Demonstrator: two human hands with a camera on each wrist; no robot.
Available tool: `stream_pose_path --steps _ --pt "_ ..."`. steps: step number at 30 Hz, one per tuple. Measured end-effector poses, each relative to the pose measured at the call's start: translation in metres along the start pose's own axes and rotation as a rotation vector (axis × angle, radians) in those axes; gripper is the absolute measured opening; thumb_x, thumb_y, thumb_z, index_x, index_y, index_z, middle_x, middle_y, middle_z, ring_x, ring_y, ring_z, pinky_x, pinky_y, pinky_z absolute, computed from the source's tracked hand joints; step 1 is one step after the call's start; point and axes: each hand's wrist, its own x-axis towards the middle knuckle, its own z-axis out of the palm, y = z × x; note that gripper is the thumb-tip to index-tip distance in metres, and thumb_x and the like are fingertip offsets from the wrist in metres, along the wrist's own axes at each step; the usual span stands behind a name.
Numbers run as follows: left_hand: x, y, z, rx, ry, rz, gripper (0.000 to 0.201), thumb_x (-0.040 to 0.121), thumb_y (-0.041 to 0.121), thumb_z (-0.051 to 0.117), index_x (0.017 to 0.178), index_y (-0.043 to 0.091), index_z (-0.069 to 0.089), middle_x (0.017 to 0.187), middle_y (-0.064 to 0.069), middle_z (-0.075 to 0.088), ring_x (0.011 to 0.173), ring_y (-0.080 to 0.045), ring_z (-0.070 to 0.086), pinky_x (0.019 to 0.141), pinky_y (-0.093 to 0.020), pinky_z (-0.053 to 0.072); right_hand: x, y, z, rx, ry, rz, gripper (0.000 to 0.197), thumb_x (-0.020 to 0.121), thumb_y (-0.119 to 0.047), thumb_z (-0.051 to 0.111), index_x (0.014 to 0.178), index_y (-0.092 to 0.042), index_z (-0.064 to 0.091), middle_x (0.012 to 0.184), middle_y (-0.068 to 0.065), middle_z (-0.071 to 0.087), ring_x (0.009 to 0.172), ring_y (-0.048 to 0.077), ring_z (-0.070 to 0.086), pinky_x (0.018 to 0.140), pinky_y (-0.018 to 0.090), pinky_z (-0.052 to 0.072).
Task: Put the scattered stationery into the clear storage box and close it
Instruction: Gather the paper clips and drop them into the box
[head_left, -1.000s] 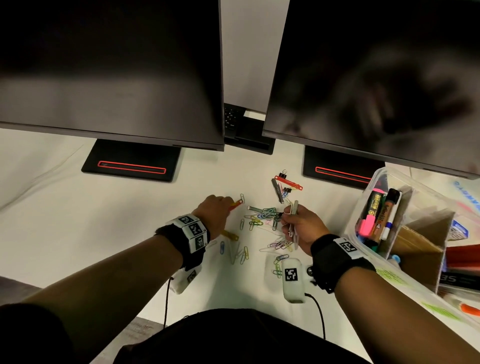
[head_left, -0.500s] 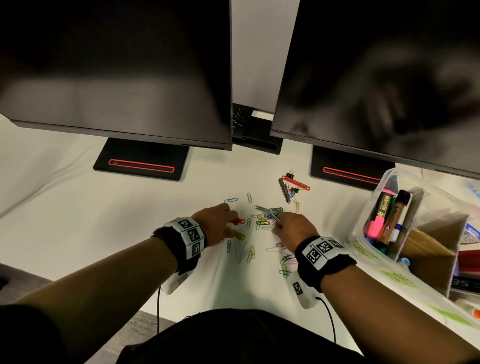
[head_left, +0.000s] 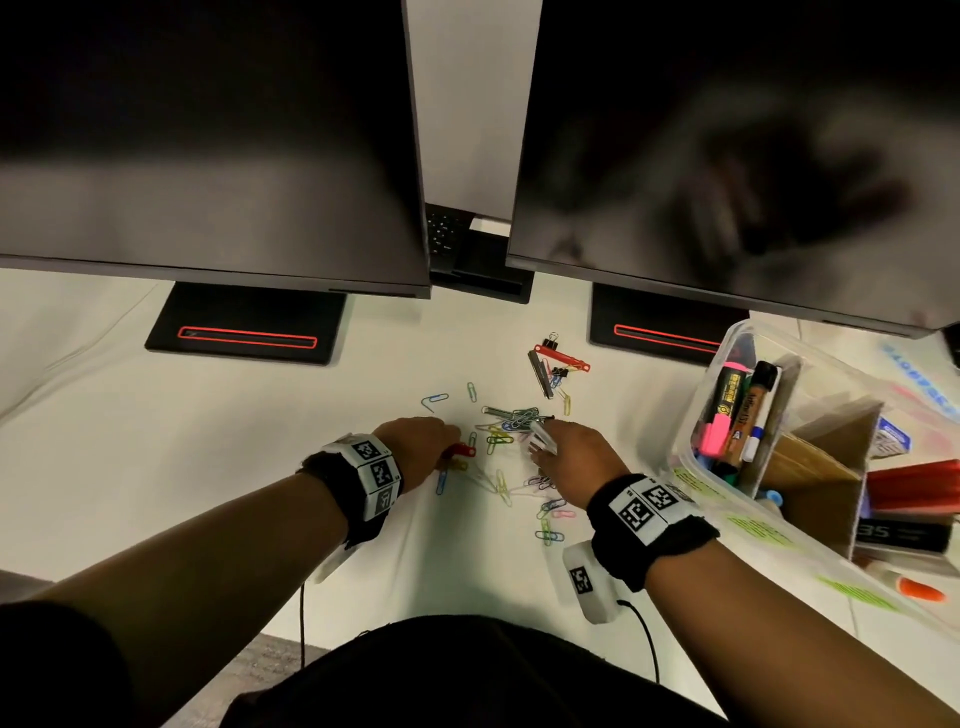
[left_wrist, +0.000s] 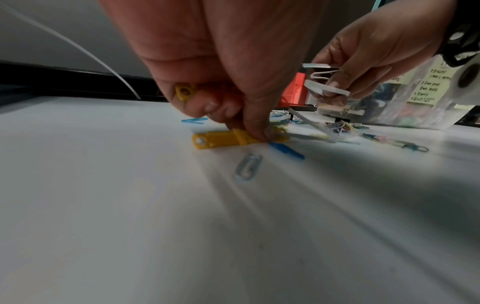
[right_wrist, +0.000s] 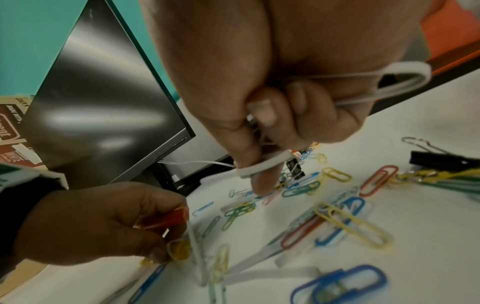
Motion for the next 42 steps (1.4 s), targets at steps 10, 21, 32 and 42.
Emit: stream_pose_path --steps 10,21,32,42 --pt "-0.008 -0.004 -0.005 -0.201 -0.003 -0.086 0.018 0.093 0.023 0.049 0.108 0.016 0.057 0.118 -0.004 0.062 0.110 -0.023 0.058 0.099 -0.034 0.045 -0.009 0.003 0.019 -0.483 -0.204 -0.182 0.020 0.093 -0.013 0.044 0.105 -0.009 0.060 0.106 0.014 0.062 0.101 0.031 0.059 0.077 0.034 0.044" --pt "-0.018 0.012 -0.035 -0.312 0.241 -0.102 0.013 0.091 0.024 0.056 0.084 0.018 0.046 0.098 -0.009 0.066 0.083 -0.022 0.054 0.074 -0.027 0.039 -0.018 0.006 -0.002 -0.037 0.033 -0.047 0.020 0.094 -0.016 0.046 0.108 -0.010 0.059 0.106 0.011 0.066 0.092 0.026 0.059 0.070 0.023 0.037" --pt "-0.014 0.087 -0.094 -0.434 0.454 0.004 0.012 0.091 0.022 0.055 0.082 0.019 0.047 0.083 -0.002 0.059 0.075 -0.023 0.051 0.067 -0.026 0.035 -0.061 0.019 -0.127 0.510 0.400 0.165 0.022 0.094 -0.014 0.047 0.073 -0.015 0.052 0.061 0.006 0.054 0.056 0.023 0.050 0.058 0.024 0.043" --pt "0.008 0.208 -0.120 -0.399 0.482 0.110 0.010 0.091 0.024 0.054 0.084 0.019 0.049 0.082 -0.002 0.059 0.081 -0.024 0.056 0.069 -0.029 0.040 -0.071 0.119 -0.200 -0.227 0.199 0.478 0.031 0.092 -0.019 0.051 0.116 0.000 0.057 0.124 0.018 0.059 0.113 0.031 0.056 0.092 0.032 0.045"
